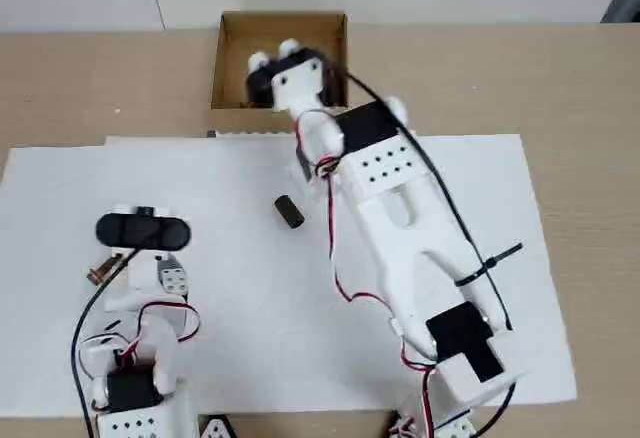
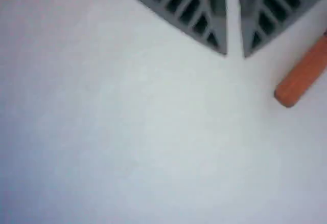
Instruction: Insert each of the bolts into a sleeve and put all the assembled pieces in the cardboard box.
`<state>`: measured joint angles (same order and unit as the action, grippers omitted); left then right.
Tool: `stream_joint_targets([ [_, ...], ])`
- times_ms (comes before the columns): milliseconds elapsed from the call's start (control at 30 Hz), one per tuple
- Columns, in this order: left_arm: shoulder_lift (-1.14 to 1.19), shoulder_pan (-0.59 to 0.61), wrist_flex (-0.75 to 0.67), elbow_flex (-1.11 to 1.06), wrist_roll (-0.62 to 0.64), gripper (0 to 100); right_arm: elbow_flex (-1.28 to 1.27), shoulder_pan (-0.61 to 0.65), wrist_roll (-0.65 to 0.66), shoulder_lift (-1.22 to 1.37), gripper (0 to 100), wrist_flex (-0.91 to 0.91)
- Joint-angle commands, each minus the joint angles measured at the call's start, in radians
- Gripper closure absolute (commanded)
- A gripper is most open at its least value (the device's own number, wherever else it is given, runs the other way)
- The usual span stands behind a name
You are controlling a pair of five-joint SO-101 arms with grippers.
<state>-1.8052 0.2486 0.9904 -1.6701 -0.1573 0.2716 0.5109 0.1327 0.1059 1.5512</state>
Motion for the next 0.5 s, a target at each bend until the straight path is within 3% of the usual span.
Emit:
stream_joint_targets([
  [0,-0.012,0.068,-0.025,0.005,0.061,99,0.041,0.039,0.009,0.005,99.1,0.047],
  [367,-0.012,0.098,-0.025,0.007,0.110,99,0.049,0.079,0.118,0.197,98.9,-0.005],
  [467,-0.012,0.098,-0.025,0.007,0.112,99,0.072,0.079,0.120,0.231,93.1,-0.019],
])
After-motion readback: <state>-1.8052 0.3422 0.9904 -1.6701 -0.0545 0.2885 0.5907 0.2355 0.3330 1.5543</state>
